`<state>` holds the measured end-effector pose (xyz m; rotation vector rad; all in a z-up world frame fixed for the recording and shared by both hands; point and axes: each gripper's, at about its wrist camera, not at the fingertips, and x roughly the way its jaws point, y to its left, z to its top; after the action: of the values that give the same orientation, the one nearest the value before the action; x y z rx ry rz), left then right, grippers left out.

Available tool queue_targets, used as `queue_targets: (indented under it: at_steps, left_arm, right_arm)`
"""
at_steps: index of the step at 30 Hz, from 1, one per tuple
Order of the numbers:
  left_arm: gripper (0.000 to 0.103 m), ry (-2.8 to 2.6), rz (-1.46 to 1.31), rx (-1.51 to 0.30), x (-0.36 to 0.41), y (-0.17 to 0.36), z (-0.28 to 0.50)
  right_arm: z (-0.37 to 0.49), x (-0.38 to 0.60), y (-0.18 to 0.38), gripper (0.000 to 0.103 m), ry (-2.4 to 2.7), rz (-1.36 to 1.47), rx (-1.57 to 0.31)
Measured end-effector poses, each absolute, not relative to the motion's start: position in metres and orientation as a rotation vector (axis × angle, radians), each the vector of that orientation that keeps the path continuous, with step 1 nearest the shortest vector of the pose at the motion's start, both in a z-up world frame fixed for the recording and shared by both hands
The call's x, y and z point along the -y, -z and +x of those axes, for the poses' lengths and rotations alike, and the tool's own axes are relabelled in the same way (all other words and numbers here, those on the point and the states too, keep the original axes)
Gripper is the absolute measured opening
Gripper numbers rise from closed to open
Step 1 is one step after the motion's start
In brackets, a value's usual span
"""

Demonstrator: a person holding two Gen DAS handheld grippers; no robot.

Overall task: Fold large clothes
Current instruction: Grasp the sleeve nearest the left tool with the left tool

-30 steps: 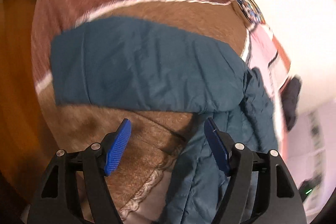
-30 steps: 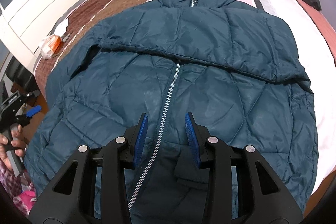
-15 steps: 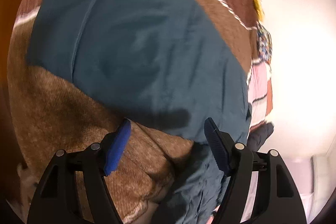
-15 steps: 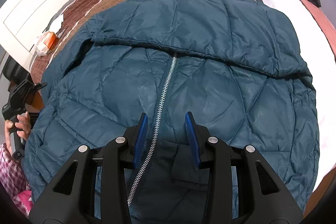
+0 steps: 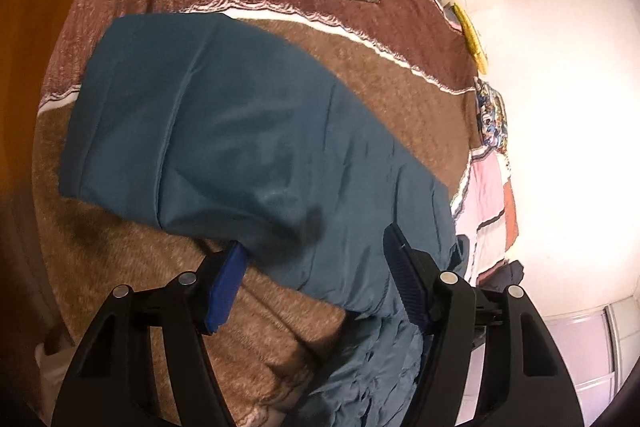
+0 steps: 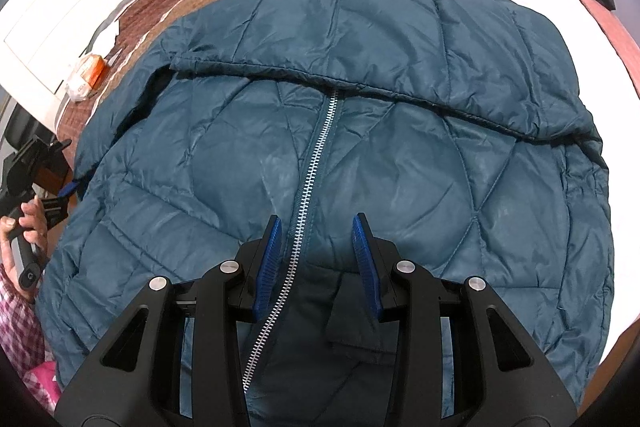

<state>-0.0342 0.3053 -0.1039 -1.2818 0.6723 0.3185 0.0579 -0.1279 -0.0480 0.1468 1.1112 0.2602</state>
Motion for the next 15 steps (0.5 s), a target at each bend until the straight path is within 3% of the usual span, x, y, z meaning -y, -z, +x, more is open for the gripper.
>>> queue_targets:
  at_steps: [3, 8, 11, 15]
  left_arm:
    - [0.058, -0.332, -1.287, -0.683, -0.311, 0.114, -0.03]
    - [0.019, -0.375, -1.227, -0.721, -0.313, 0.118, -0.02]
    - [0.009, -0.372, -1.142, -0.702, -0.309, 0.1, -0.022]
    - [0.007, -0.359, -0.923, -0.651, -0.295, 0.052, -0.012]
  right_arm:
    - [0.058, 0.129, 0.048, 0.037, -0.253, 0.149, -1.111]
    - [0.057, 0.131, 0.044, 0.037, -0.251, 0.144, -1.096]
    - [0.058, 0.133, 0.041, 0.037, -0.248, 0.144, -1.086]
    - [0.064, 0.146, 0.03, 0.037, -0.232, 0.162, -1.053]
